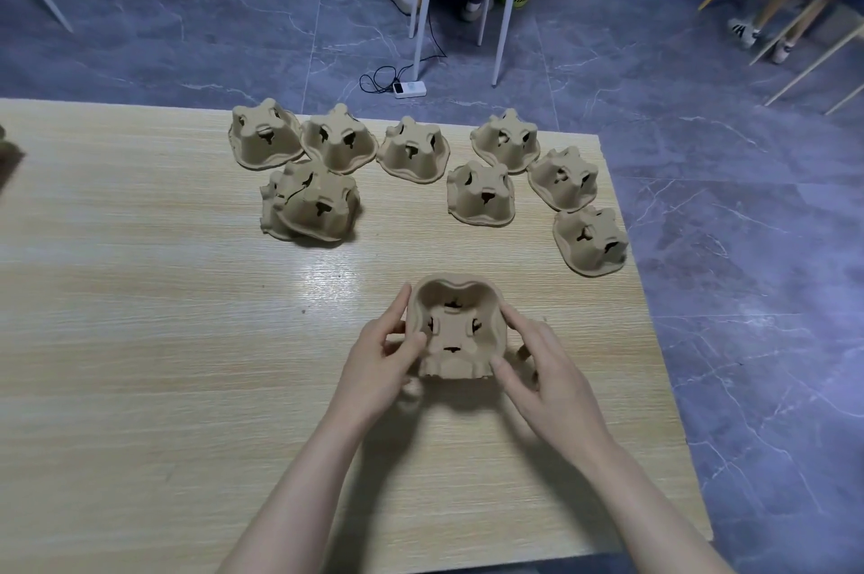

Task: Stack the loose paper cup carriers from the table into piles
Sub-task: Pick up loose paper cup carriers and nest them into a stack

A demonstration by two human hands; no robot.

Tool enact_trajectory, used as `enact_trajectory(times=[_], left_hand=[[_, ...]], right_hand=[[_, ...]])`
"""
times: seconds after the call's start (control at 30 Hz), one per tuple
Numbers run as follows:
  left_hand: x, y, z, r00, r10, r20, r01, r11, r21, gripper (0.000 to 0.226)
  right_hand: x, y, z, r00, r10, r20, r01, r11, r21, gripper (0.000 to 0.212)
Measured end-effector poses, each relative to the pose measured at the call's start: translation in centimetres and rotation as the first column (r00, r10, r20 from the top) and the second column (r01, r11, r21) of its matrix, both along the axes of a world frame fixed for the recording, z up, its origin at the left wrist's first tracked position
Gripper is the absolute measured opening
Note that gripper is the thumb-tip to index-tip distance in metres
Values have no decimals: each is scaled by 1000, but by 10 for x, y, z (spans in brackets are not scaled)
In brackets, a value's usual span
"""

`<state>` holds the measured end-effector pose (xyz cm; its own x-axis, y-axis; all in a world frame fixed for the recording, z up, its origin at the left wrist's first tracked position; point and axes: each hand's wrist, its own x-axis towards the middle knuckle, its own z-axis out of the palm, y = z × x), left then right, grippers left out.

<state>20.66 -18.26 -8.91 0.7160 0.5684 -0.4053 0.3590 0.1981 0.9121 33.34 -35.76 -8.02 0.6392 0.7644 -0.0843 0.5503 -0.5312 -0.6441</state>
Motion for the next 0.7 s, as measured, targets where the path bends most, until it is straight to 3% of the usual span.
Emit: enact_trajectory(times=[0.47, 0.57, 0.7], left_hand=[[-35, 42, 2, 966, 252, 56, -256, 964, 78, 55], [-38, 53, 0, 958, 282, 57, -285, 956, 67, 55], [-38, 64, -3, 966, 258, 30, -260, 963, 73, 56]], right_hand=[[-3, 80, 4, 976, 164, -144, -158, 986, 56, 62], [7, 97, 6, 975, 195, -108, -192, 981, 38, 56], [51, 122, 12, 996, 85, -24, -84, 996, 24, 52]])
